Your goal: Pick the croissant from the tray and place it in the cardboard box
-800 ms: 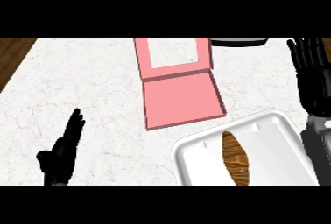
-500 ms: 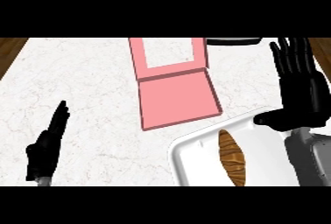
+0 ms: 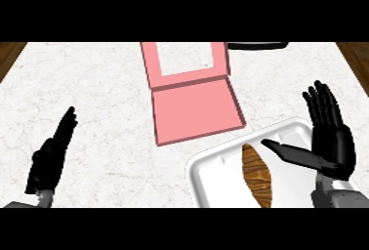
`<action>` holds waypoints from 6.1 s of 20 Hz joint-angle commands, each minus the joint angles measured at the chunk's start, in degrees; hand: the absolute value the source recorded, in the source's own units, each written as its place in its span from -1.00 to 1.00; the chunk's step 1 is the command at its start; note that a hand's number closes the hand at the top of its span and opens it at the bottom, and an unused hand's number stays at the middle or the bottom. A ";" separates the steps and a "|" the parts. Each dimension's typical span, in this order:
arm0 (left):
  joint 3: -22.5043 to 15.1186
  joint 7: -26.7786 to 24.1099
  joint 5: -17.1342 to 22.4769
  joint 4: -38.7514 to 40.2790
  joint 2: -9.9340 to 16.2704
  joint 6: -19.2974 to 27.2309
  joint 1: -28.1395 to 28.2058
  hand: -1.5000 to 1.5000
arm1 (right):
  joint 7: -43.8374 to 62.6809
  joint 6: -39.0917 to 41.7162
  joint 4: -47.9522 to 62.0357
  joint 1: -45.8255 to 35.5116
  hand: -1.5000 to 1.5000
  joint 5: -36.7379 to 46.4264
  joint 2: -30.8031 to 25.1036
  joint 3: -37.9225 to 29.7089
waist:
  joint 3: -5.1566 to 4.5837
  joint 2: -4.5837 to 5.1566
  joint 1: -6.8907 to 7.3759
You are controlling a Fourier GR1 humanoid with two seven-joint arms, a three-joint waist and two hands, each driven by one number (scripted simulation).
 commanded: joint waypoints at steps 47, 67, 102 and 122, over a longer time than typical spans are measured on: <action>13.62 4.42 -10.14 -2.32 -7.73 -12.78 0.53 0.00 | 38.71 33.88 -17.77 10.93 -1.00 39.76 -12.79 15.66 | -0.02 -0.01 0.38; 15.87 3.29 -19.10 -1.84 -16.03 -15.19 1.28 0.00 | 33.16 33.56 -9.39 10.45 -1.00 51.08 -3.47 15.83 | -0.02 -0.01 0.47; 12.99 4.31 -21.53 -2.94 -18.91 -19.47 -3.32 0.00 | -25.29 33.40 24.64 -34.84 1.00 48.60 -26.00 3.78 | 0.29 2.69 8.55; 15.29 5.11 -21.98 -1.19 -19.01 -17.64 -2.57 0.00 | -35.07 50.76 48.56 -62.28 1.00 28.75 -18.81 8.21 | -0.04 0.92 4.16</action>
